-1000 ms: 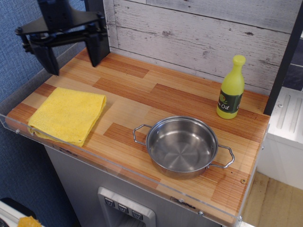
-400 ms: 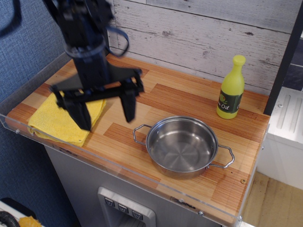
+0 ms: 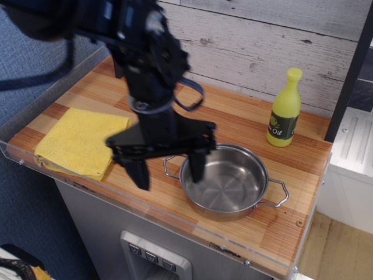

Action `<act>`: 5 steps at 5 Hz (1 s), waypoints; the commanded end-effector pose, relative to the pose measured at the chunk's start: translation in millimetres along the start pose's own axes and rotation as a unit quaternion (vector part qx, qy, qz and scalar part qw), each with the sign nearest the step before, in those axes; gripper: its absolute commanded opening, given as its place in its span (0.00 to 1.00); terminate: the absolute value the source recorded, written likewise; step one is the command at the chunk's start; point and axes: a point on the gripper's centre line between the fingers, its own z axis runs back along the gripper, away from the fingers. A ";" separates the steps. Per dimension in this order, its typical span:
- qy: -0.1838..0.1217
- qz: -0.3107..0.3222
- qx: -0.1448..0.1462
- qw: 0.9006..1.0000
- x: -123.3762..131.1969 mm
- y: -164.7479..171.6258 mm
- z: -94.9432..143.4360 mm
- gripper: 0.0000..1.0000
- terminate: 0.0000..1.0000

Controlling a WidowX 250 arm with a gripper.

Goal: Move the pot from bottom right to upper left side on the table

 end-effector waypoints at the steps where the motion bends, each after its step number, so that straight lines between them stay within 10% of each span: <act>1: -0.021 -0.003 0.015 1.000 3.8 -7.7 -18.0 1.00 0.00; 5: -0.021 -0.015 0.020 0.999 -1.0 -6.9 -39.9 1.00 0.00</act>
